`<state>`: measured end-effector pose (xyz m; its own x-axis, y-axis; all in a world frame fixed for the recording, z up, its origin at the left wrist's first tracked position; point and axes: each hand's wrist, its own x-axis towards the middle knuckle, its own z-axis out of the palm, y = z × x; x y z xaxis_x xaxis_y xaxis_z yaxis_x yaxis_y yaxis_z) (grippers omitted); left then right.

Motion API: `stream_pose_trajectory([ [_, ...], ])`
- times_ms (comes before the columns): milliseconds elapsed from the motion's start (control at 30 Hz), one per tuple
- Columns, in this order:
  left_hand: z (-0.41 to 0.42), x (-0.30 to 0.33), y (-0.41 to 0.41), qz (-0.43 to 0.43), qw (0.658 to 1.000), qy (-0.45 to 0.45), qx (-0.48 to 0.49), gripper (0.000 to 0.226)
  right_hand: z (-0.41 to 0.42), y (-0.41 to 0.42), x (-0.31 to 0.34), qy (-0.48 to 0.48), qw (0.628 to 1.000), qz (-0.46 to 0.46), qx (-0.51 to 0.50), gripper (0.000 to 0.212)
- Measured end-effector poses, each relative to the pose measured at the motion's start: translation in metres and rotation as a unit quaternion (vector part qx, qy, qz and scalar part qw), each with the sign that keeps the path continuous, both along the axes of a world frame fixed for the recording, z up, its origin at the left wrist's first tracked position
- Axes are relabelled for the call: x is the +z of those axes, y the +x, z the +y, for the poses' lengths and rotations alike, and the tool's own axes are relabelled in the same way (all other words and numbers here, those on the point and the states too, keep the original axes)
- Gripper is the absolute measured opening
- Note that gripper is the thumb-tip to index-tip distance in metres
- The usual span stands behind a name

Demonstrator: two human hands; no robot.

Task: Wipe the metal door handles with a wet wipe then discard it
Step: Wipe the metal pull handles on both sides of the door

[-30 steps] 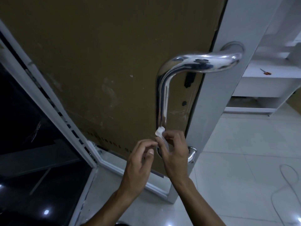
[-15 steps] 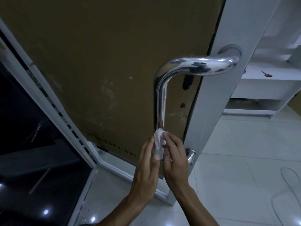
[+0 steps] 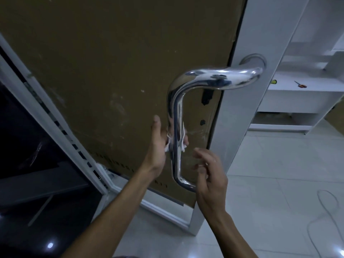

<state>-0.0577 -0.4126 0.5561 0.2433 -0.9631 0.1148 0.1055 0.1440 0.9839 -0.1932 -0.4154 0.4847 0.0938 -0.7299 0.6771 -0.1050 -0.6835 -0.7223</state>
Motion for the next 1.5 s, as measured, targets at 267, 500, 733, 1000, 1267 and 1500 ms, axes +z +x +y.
stream_pose_trajectory([
  [267, -0.002, -0.038, 0.013, 0.032, 0.996, 0.071, -0.053, 0.078, 0.0, -0.001, -0.002, 0.039, 0.999, 0.013, -0.008, 0.03],
  [500, 0.025, -0.1, -0.006, 0.023, 0.991, 0.132, 0.024, 0.043, -0.001, -0.002, -0.015, 0.094, 0.994, 0.049, 0.029, 0.032],
  [733, 0.056, -0.112, -0.027, -0.193, 0.979, 0.053, 0.033, 0.061, -0.002, -0.003, -0.018, 0.111, 0.992, 0.053, 0.034, 0.032],
  [1000, 0.059, -0.099, -0.043, -0.268, 0.956, -0.064, 0.105, 0.067, 0.013, 0.002, -0.035, 0.034, 0.997, 0.069, 0.022, 0.029],
  [1267, 0.053, -0.049, -0.031, -0.22, 0.97, -0.056, 0.082, 0.057, 0.01, 0.037, -0.024, -0.032, 0.991, 0.114, 0.066, 0.055],
  [1500, 0.052, -0.018, -0.023, -0.248, 0.962, -0.089, 0.072, 0.055, -0.002, 0.043, 0.005, -0.116, 0.985, 0.127, 0.026, 0.064],
])
